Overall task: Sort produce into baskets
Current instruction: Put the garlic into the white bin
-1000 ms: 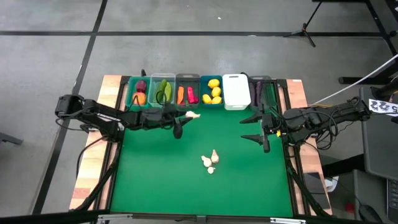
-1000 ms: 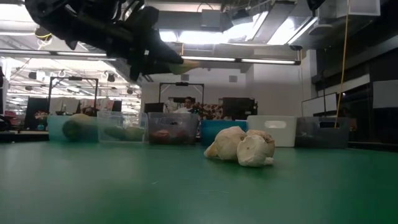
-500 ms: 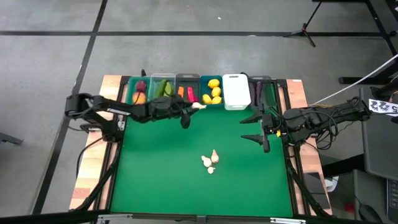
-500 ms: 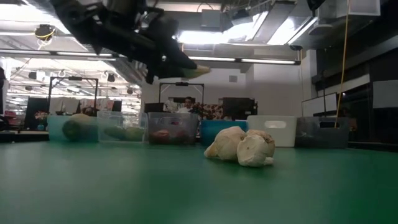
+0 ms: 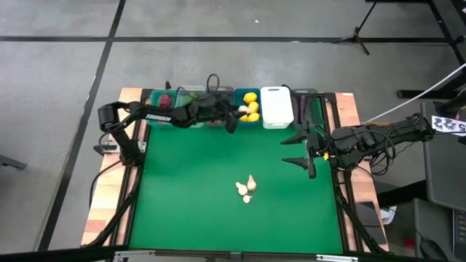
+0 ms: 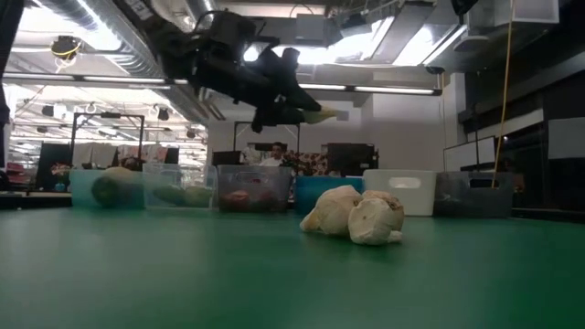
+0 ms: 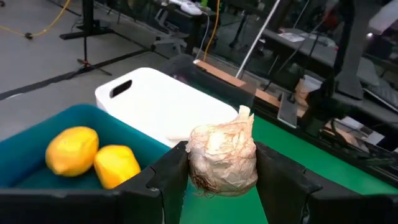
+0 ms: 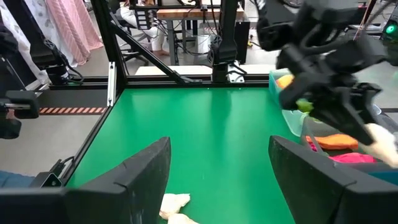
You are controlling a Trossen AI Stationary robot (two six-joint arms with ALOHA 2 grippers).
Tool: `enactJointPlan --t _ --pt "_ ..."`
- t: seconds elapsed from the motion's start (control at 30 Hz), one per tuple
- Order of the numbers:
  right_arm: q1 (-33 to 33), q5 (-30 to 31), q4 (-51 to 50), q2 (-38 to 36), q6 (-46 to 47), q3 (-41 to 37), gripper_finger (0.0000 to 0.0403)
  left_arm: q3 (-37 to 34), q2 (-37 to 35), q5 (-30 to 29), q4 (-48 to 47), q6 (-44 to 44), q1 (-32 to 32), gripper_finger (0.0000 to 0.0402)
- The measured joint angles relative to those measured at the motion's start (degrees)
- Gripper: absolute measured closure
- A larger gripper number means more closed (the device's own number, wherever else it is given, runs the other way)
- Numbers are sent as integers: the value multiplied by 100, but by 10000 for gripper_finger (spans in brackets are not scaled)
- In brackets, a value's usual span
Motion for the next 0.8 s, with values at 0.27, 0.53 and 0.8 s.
enactJointPlan --t 0.27,0.53,0.8 --pt "0 0 -43 0 0 0 134 1106 510 283 -1028 293 223 238" --pt "1 0 -47 0 0 0 134 1957 979 493 -1604 487 458 238" --pt "2 4 -153 0 0 0 134 2536 1261 717 -2064 483 779 238"
